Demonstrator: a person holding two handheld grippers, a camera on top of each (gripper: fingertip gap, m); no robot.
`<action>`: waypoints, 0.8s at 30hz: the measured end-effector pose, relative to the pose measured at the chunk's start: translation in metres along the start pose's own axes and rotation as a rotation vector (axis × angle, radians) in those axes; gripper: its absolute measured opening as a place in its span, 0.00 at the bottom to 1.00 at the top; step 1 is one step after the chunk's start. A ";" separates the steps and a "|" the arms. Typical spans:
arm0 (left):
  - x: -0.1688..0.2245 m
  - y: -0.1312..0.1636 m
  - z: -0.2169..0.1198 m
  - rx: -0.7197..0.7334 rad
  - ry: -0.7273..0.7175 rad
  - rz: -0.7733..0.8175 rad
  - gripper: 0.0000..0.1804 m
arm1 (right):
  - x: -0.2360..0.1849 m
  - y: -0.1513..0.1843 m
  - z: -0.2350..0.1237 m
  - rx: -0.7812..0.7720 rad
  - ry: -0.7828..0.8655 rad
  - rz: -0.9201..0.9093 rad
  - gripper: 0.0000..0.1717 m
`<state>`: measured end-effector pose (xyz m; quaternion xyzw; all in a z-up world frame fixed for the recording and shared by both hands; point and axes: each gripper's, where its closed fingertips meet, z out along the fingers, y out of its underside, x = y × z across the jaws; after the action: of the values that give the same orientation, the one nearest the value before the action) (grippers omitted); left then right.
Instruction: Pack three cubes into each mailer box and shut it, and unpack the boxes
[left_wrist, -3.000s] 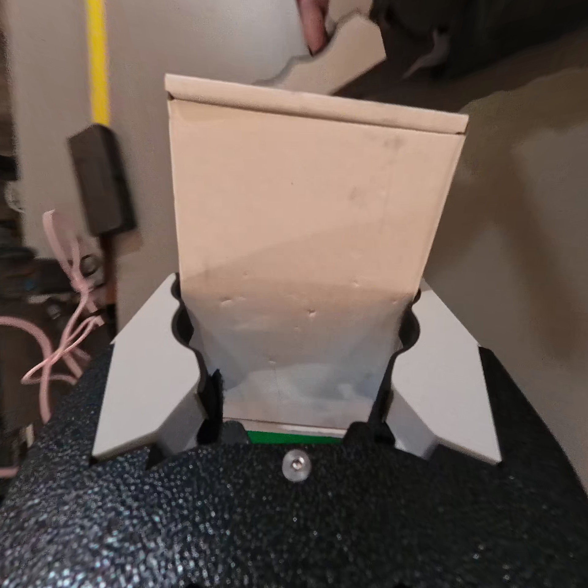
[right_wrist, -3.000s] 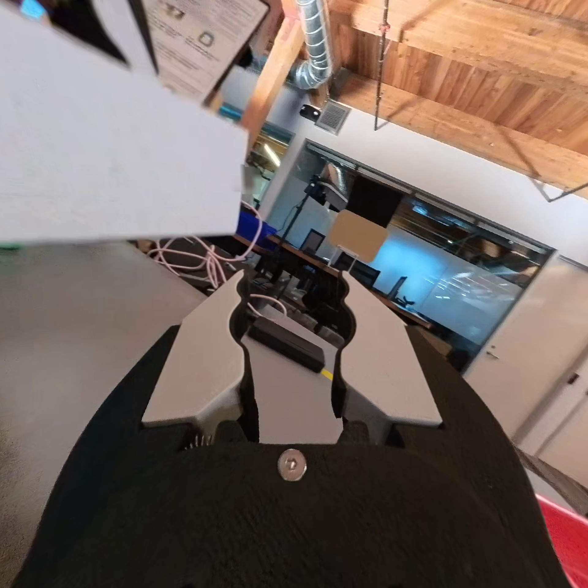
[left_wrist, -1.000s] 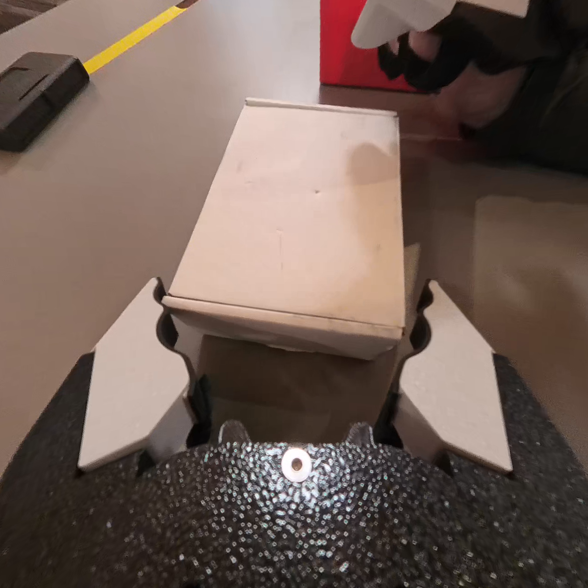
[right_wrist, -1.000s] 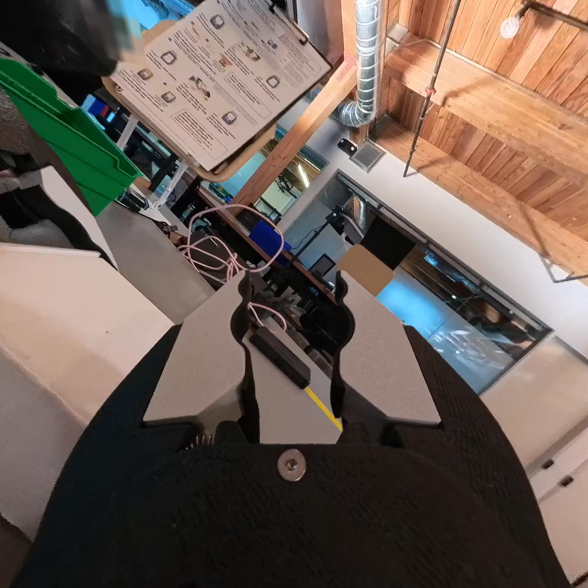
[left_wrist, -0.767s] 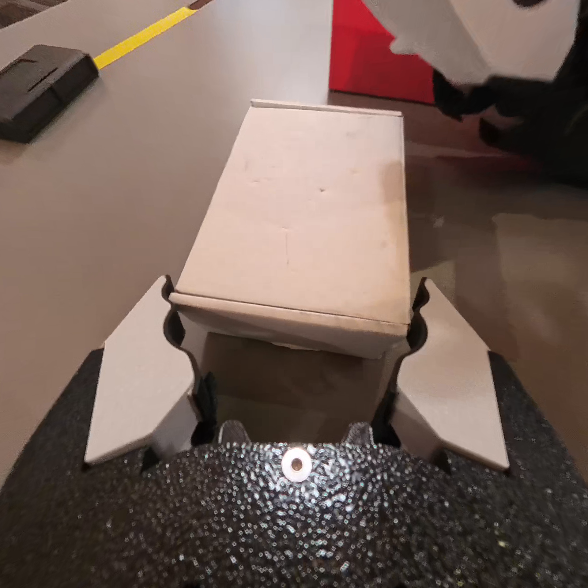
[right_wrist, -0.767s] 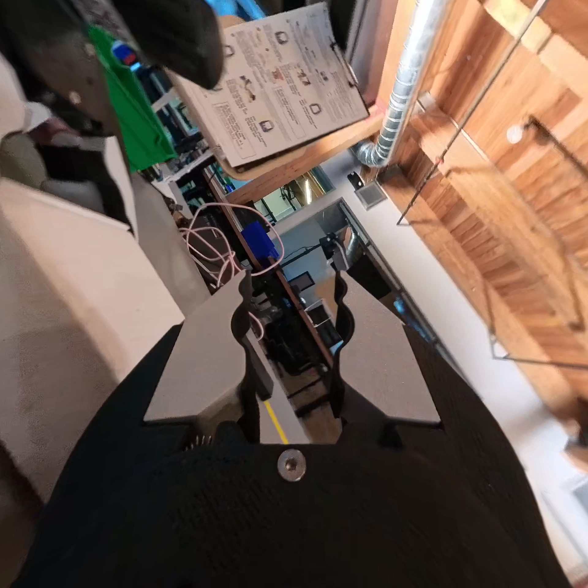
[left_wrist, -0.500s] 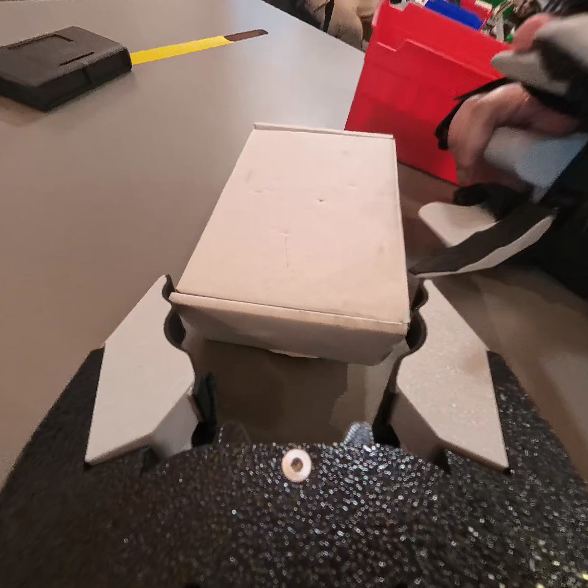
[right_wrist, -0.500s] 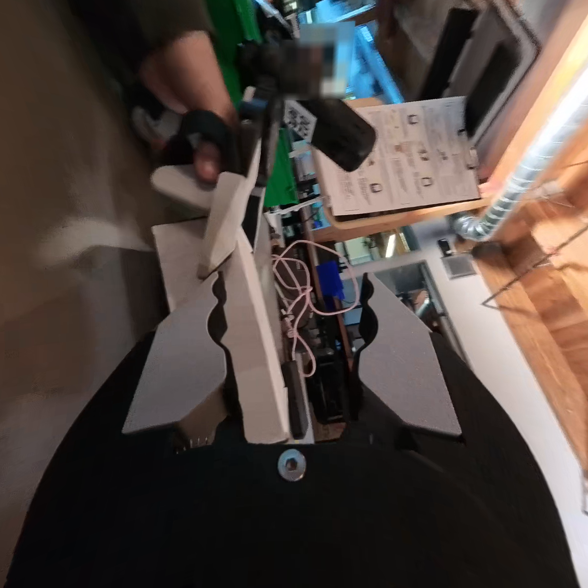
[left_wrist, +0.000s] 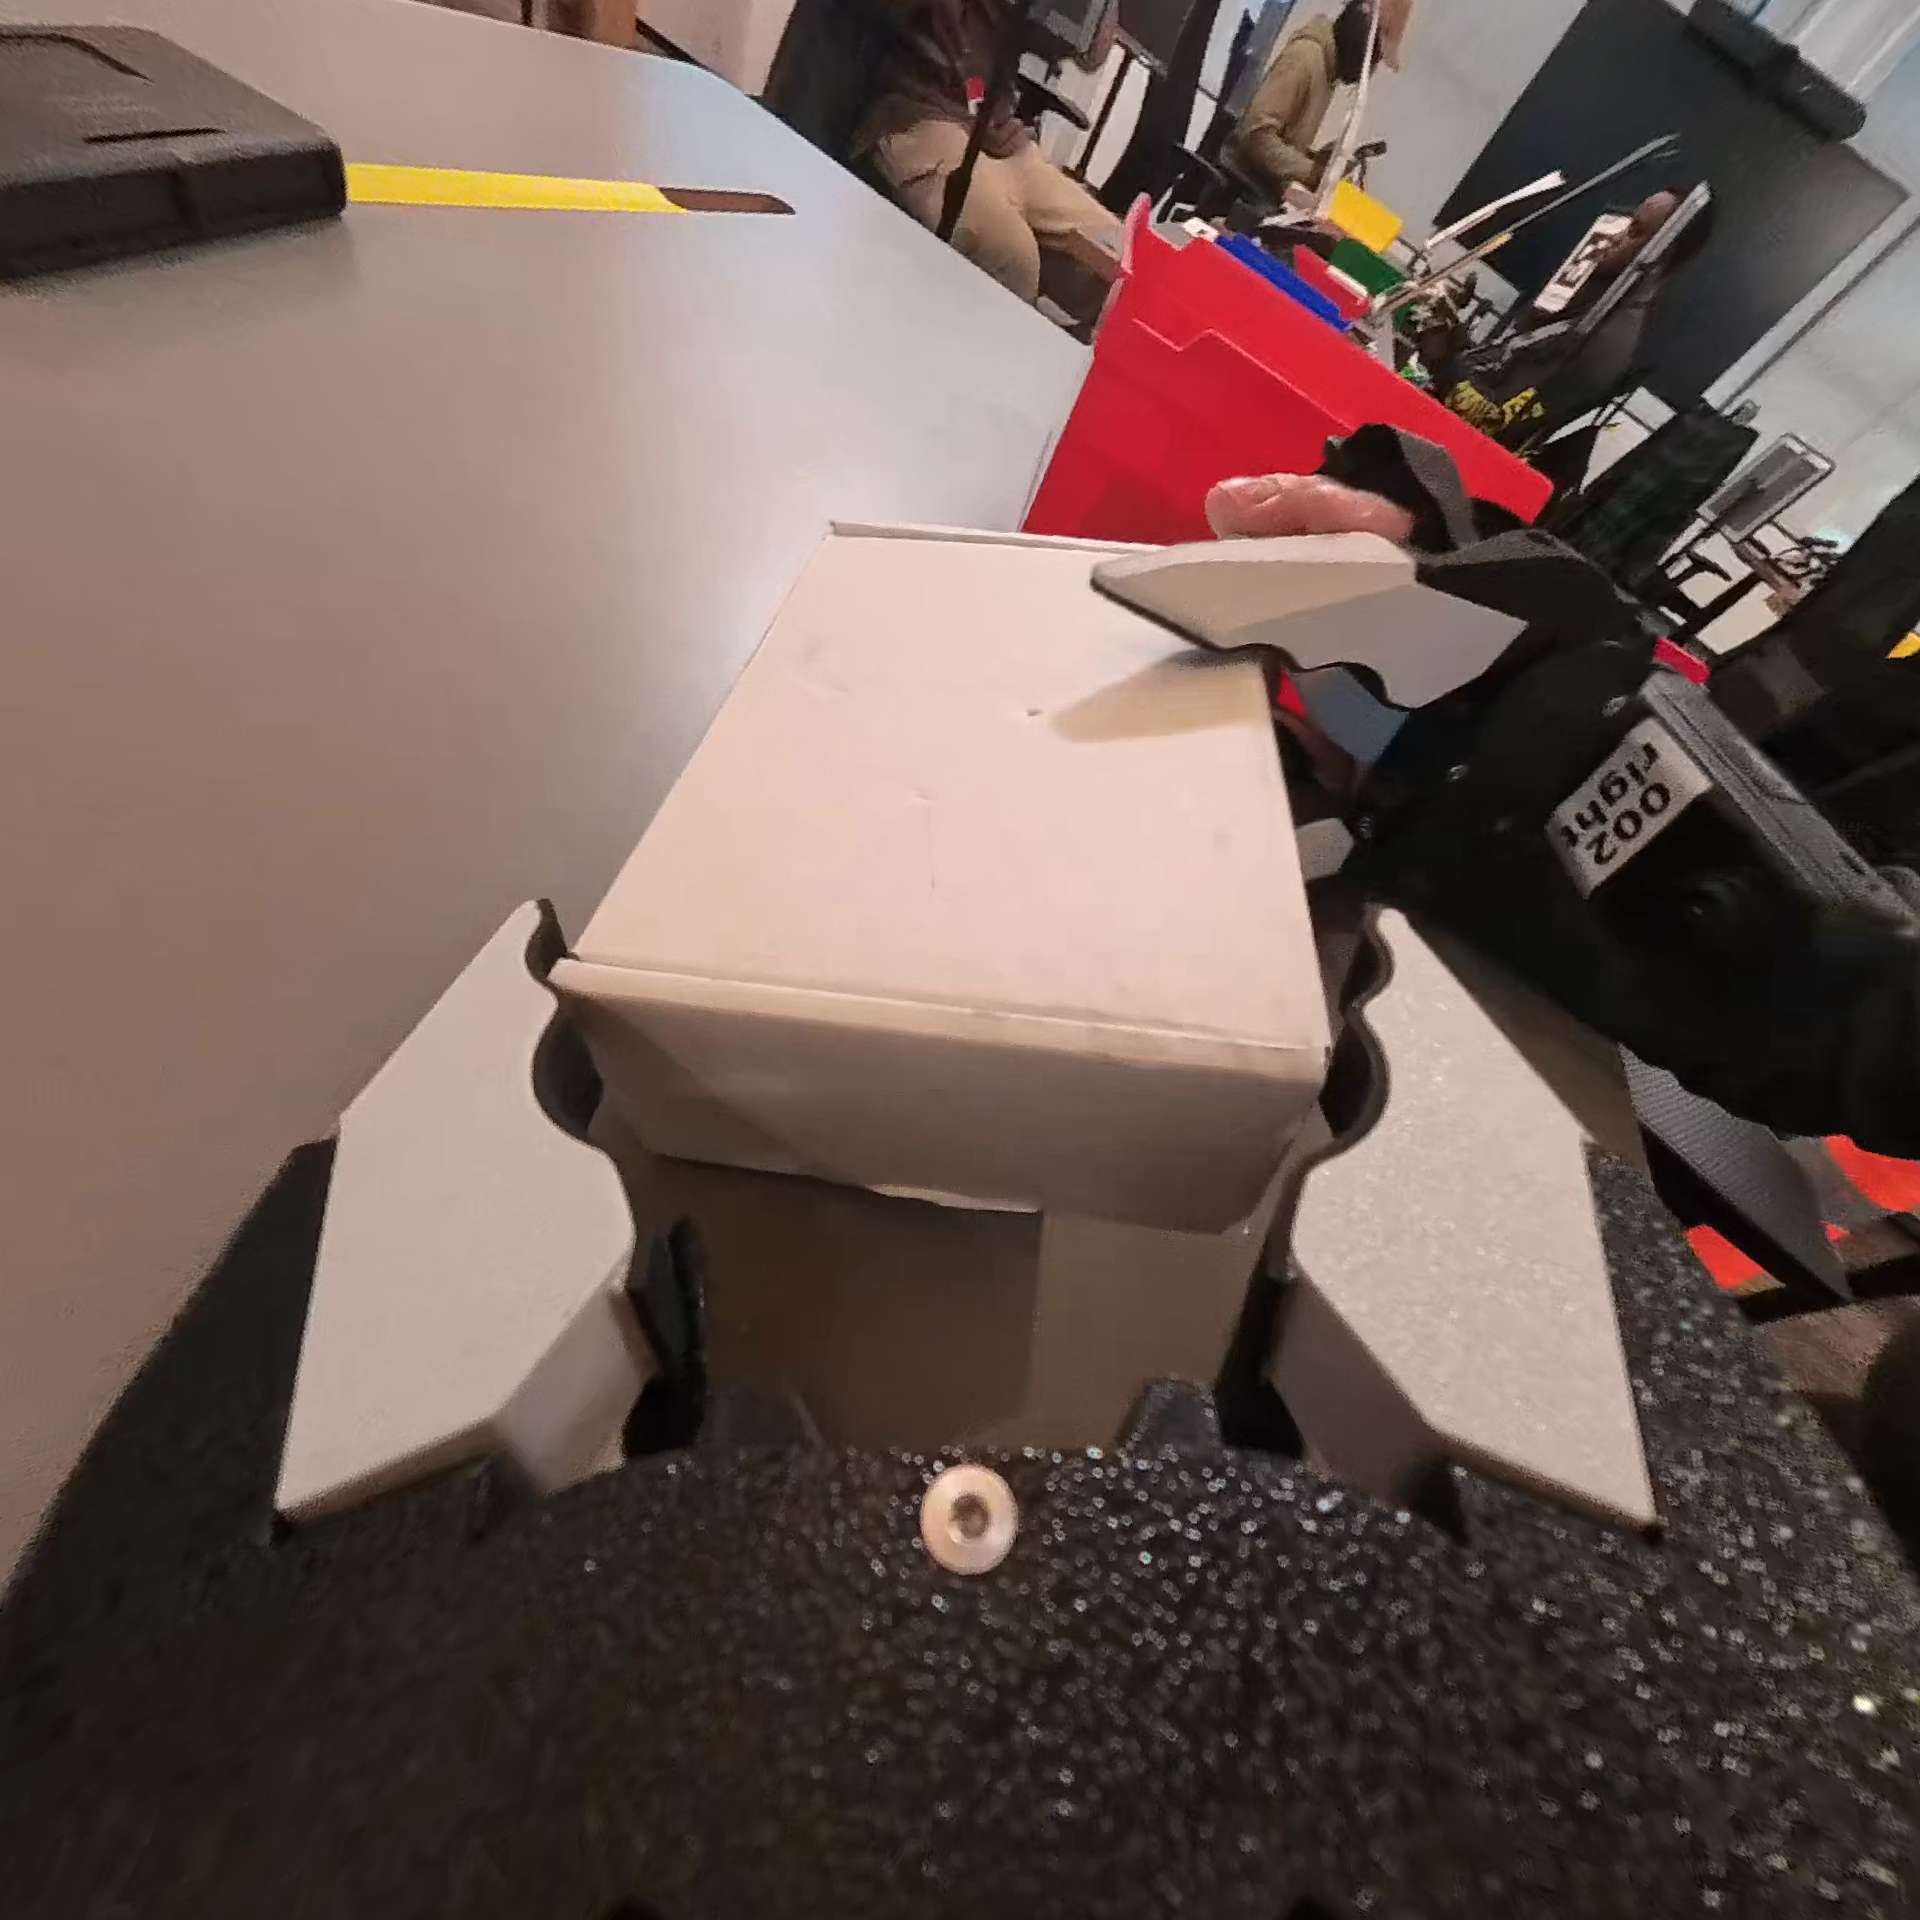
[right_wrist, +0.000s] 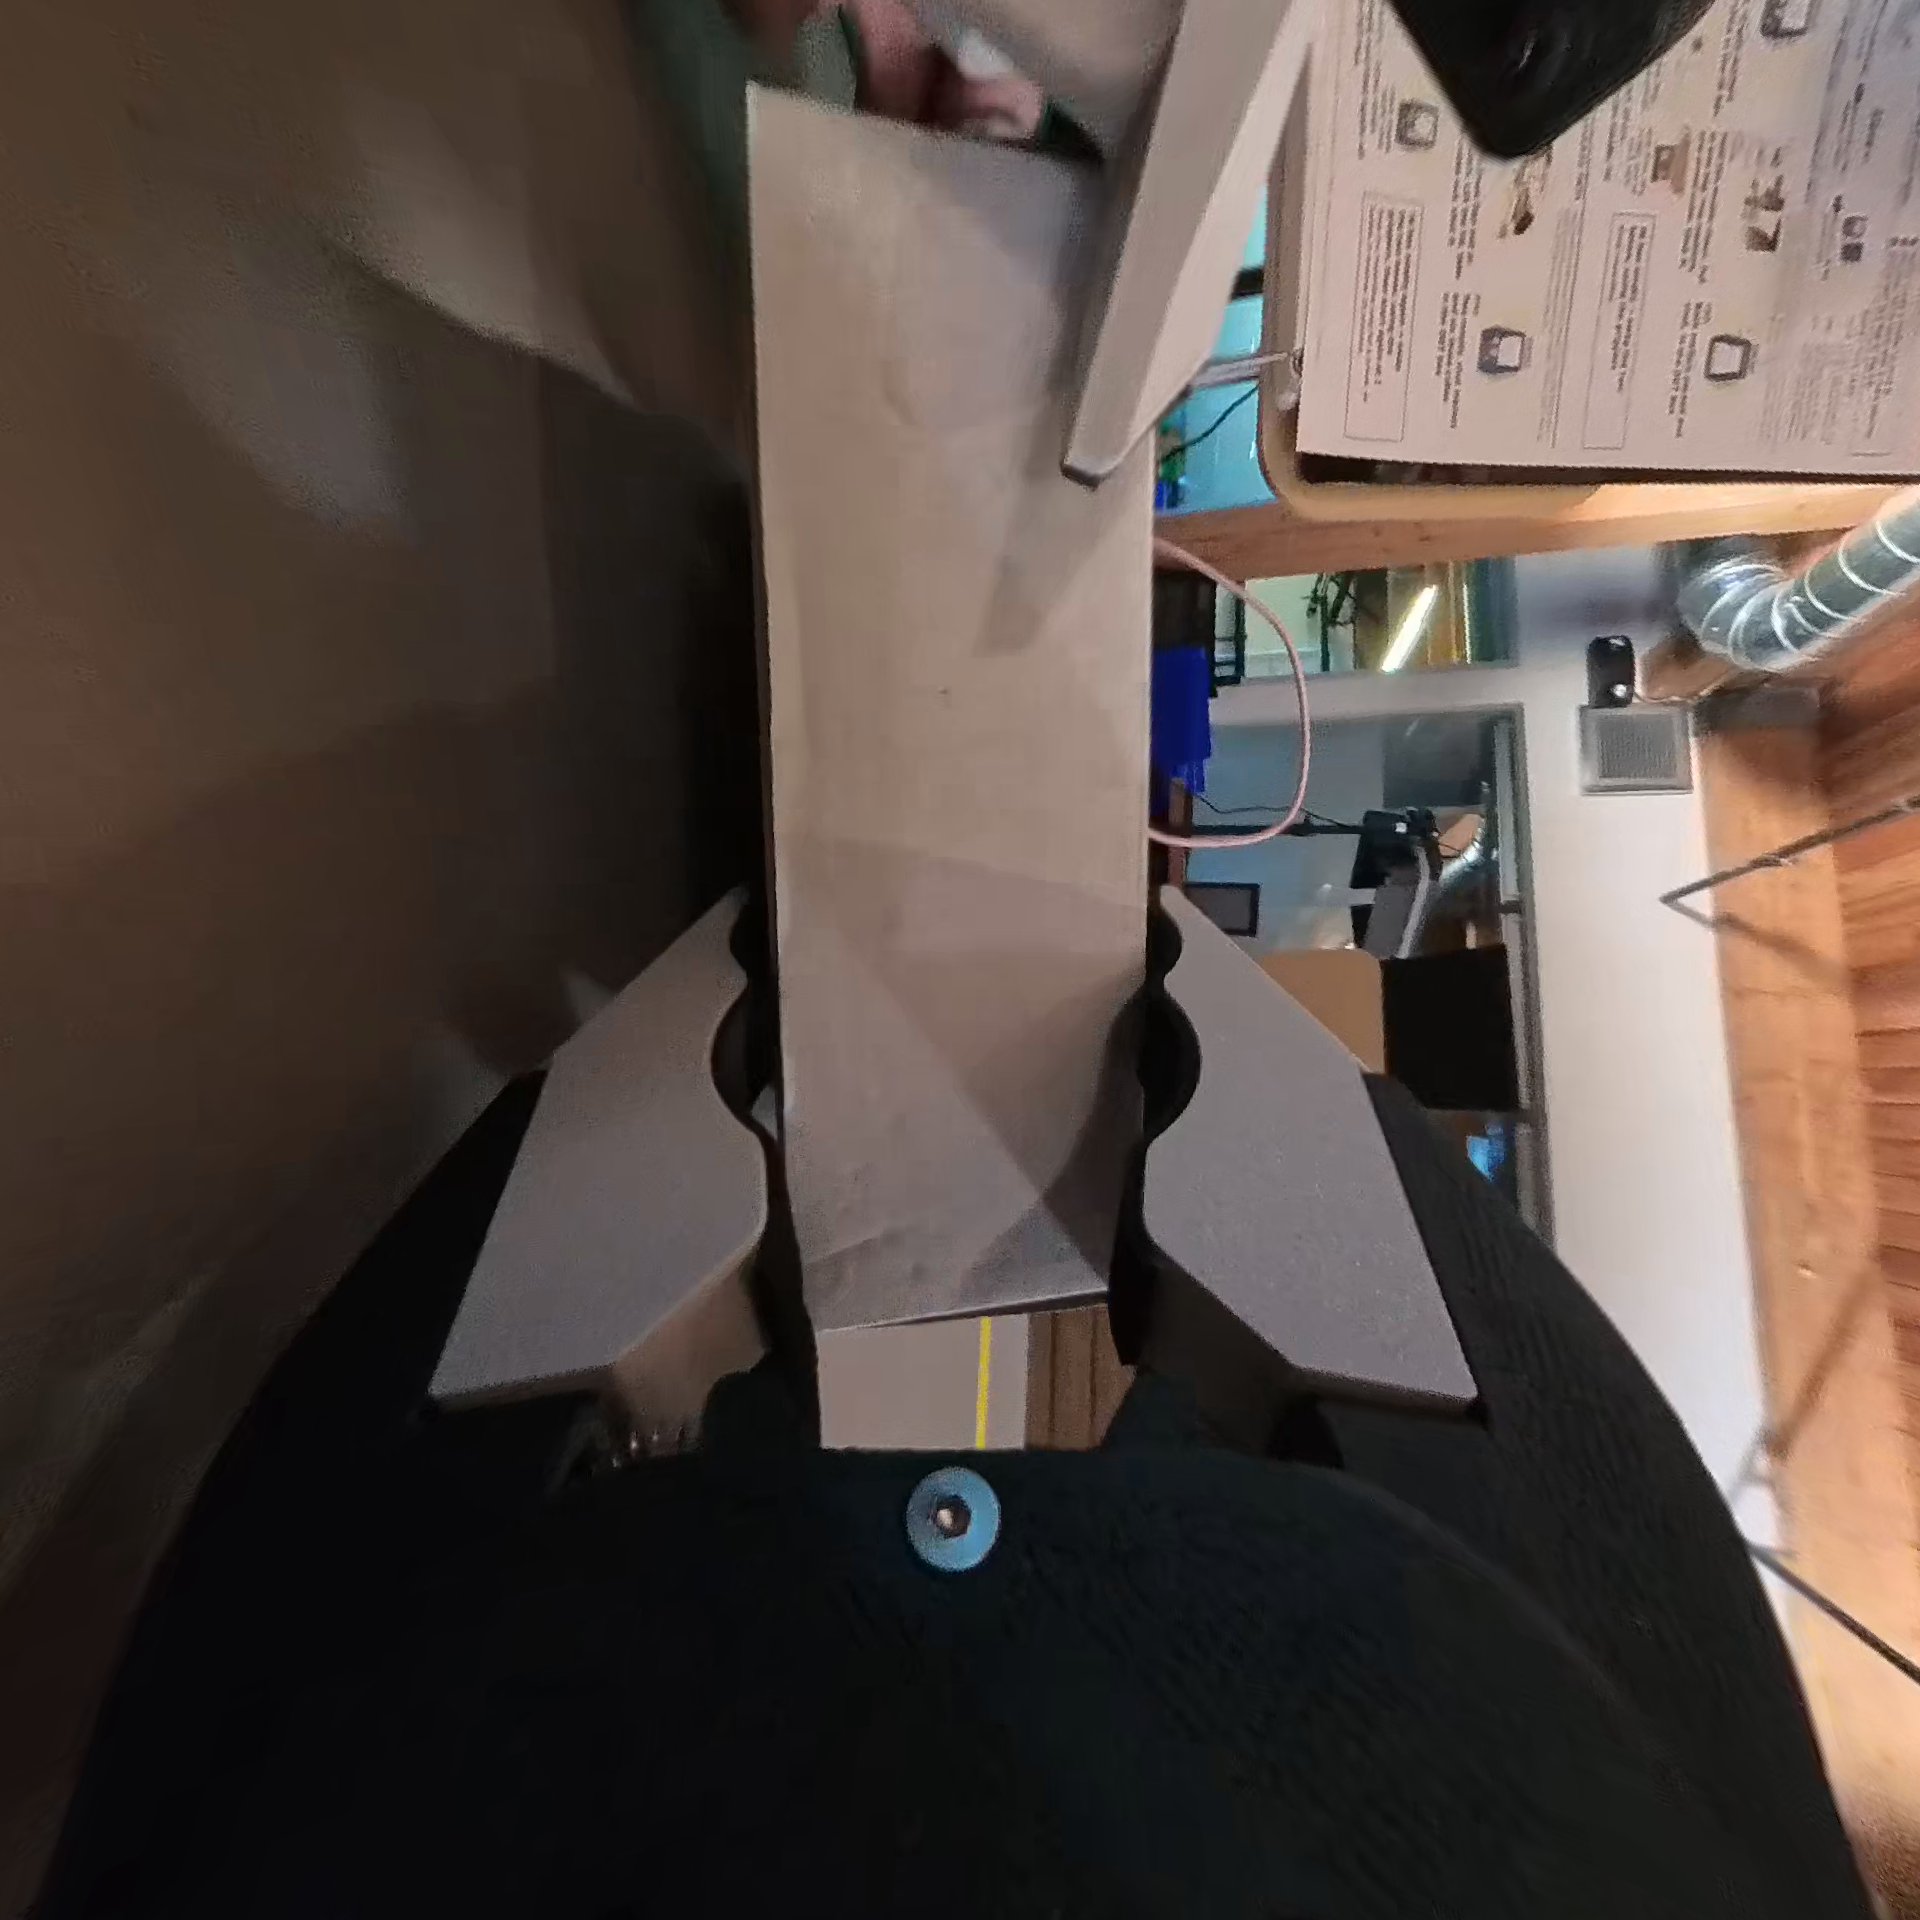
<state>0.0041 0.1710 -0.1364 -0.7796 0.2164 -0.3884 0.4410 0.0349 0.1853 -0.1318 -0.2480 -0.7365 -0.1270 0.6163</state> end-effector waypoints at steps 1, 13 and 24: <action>0.001 0.000 0.000 0.000 0.007 0.000 0.79 | 0.000 -0.002 -0.001 0.020 -0.003 0.025 0.41; 0.042 -0.021 -0.012 0.187 -0.060 0.723 0.77 | 0.014 0.008 -0.018 0.062 -0.078 0.283 0.40; 0.022 0.003 0.003 -0.004 -0.208 0.872 0.44 | 0.039 -0.022 -0.032 0.170 -0.011 0.289 0.53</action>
<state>0.0198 0.1559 -0.1303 -0.6513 0.4799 -0.0856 0.5815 0.0457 0.1588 -0.0849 -0.2989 -0.7047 0.0273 0.6428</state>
